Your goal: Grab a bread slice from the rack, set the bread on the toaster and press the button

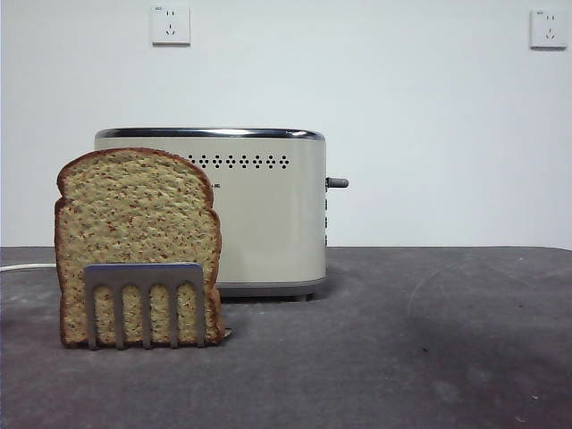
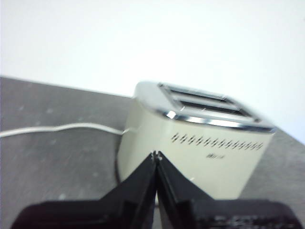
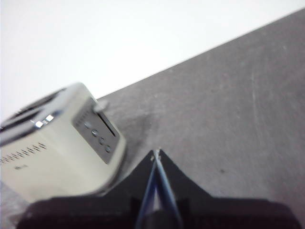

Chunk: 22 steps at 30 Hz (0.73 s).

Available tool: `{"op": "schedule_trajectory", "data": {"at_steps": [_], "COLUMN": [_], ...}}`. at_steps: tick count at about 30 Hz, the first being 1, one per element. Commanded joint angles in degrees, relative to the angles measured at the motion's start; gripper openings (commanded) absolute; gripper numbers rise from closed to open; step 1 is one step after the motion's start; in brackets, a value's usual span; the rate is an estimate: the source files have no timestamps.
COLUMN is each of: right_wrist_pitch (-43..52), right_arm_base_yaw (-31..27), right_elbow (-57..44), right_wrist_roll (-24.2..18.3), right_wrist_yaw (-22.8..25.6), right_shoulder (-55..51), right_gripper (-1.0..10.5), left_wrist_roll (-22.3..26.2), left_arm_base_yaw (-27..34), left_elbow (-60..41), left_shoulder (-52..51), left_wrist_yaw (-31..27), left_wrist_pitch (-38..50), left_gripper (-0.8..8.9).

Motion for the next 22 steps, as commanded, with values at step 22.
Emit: {"op": "schedule_trajectory", "data": {"at_steps": [22], "right_wrist_pitch": [-44.11], "right_arm_base_yaw": [4.11], "right_elbow": [49.70], "right_wrist_roll": [-33.97], "right_wrist_yaw": [-15.87], "right_shoulder": [36.81], "right_gripper": [-0.1], "left_wrist_roll": [31.71], "left_arm_base_yaw": [-0.52], "left_elbow": [33.77], "left_shoulder": [32.17], "left_wrist_yaw": [26.93], "left_wrist_pitch": [-32.96], "left_gripper": [-0.08]}}
